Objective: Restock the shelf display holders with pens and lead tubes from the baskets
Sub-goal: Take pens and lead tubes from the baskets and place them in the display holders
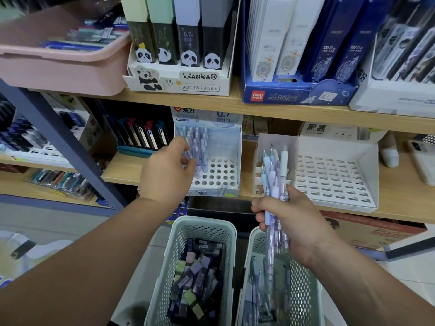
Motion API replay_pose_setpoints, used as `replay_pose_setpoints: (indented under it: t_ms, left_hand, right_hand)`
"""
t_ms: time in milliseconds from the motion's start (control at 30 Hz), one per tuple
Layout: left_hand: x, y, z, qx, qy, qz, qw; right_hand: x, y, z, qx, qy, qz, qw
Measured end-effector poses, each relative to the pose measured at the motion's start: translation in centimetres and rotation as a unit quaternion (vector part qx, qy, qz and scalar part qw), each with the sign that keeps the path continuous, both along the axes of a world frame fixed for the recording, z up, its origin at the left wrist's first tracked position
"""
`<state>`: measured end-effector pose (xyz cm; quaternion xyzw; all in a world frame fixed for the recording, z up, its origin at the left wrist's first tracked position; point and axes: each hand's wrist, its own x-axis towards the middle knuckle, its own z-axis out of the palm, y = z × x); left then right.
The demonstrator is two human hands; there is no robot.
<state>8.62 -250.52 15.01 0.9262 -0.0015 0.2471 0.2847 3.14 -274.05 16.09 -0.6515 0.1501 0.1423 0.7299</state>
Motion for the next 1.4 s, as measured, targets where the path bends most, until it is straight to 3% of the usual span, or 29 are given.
replay_pose_setpoints:
  t_ms: [167, 433, 500, 567, 667, 767, 967, 1267, 1400]
  left_hand:
    - [0.1, -0.2, 0.4, 0.043, -0.018, -0.016, 0.999]
    - [-0.2, -0.2, 0.9, 0.052, 0.050, -0.016, 0.997]
    - [-0.9, -1.1, 1.4, 0.016, 0.047, -0.053, 0.997]
    - [-2.1, -2.8, 2.0, -0.089, 0.082, -0.118, 0.986]
    - [-4.2, -5.5, 2.4, -0.286, 0.200, -0.194, 0.917]
    - [-5.6, -7.2, 2.2, -0.383, 0.239, -0.192, 0.871]
    - [-5.9, -7.6, 2.0, -0.440, 0.244, -0.148, 0.851]
    - [-5.5, -7.0, 2.5, -0.486, 0.292, -0.149, 0.810]
    - [-4.6, -6.3, 2.8, -0.547, 0.287, -0.131, 0.775]
  right_hand:
    - [-0.1, -0.2, 0.2, 0.018, -0.001, 0.008, 1.000]
    - [-0.3, -0.2, 0.6, 0.063, 0.005, 0.011, 0.998]
    - [-0.4, -0.1, 0.6, 0.063, 0.006, 0.015, 0.998]
    - [-0.4, 0.1, 0.5, 0.052, 0.000, 0.024, 0.998]
    - [-0.7, 0.9, 0.5, 0.014, -0.018, 0.050, 0.998]
    - [-1.1, 1.9, 0.3, -0.025, -0.046, 0.069, 0.996]
    - [-1.4, 2.6, 0.0, -0.020, -0.053, 0.073, 0.996]
    - [-1.2, 2.2, 0.2, 0.086, 0.003, 0.073, 0.994]
    - [-0.8, 2.1, 0.3, 0.145, 0.036, 0.052, 0.987]
